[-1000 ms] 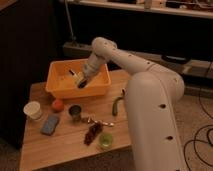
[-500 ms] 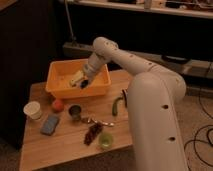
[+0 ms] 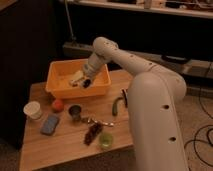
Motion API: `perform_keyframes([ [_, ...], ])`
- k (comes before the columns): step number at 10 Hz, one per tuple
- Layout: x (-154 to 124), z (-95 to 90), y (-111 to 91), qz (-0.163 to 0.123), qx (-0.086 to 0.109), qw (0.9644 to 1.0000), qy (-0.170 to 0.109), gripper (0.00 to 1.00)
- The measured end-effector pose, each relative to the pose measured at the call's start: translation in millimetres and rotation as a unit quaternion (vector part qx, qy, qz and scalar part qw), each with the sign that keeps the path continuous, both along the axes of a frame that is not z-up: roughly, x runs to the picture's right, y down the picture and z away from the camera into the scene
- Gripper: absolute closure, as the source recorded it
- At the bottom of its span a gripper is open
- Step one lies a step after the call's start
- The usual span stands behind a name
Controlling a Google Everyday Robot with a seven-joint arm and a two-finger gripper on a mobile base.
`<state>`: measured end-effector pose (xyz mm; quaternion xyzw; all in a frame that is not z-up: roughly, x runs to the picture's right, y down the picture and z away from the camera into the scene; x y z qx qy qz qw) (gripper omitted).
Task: Place brush in tray
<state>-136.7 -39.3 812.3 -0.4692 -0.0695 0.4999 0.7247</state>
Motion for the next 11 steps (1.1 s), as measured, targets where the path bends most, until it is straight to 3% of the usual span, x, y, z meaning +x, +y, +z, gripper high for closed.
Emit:
perform_keyframes([
  [8, 0.5, -0.3, -0.2, -0.002, 0.001, 1.0, 0.001, 0.2],
  [11, 8.4, -23.1, -15.0, -0.013, 0.027, 0.9992, 0.026, 0.2],
])
